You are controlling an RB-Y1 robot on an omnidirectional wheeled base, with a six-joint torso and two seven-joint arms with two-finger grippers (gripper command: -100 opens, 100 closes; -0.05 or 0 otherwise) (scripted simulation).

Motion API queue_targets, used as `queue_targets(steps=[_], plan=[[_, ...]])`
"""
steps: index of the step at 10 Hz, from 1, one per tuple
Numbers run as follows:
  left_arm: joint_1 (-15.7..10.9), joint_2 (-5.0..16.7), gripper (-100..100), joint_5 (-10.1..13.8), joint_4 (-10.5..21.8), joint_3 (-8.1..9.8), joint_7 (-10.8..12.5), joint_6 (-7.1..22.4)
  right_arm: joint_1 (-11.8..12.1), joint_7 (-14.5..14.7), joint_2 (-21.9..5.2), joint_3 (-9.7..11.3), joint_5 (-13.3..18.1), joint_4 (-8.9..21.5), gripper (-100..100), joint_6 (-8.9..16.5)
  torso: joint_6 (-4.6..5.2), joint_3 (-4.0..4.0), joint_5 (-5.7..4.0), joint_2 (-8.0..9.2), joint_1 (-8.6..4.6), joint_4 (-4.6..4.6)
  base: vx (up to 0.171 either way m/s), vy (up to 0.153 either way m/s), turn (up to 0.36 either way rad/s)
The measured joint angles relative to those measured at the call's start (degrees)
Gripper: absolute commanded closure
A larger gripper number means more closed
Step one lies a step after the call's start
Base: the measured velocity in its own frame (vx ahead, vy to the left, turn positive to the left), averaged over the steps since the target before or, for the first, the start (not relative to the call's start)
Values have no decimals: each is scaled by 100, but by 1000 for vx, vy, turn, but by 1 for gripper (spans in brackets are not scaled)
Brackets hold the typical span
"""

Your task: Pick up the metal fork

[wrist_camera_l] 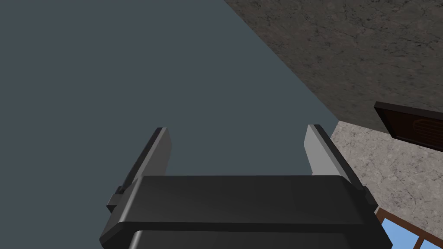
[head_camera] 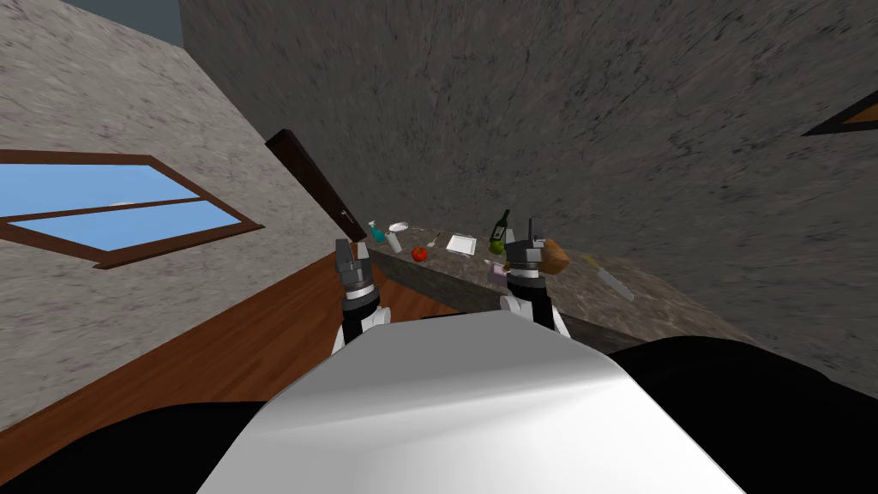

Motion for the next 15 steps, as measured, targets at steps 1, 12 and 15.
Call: queue_targets(steps=[1,12,15], plan=[[0,0,0,0,0,0,0,0,-5,4,-124,-4,10,31,-100,-3,0,2,1,3,6,0,-25,64,8],[0,-1,0,0,0,-1,0,0,-204,197,-1889,15,335,998,-100,-211,0,4,8,5,32,2,-22,94,14],[0,-1,0,0,0,-1,0,0,-312,279,-2356,61,468,1372,-100,-253,-1,4,7,6,33,1,-13,89,20]])
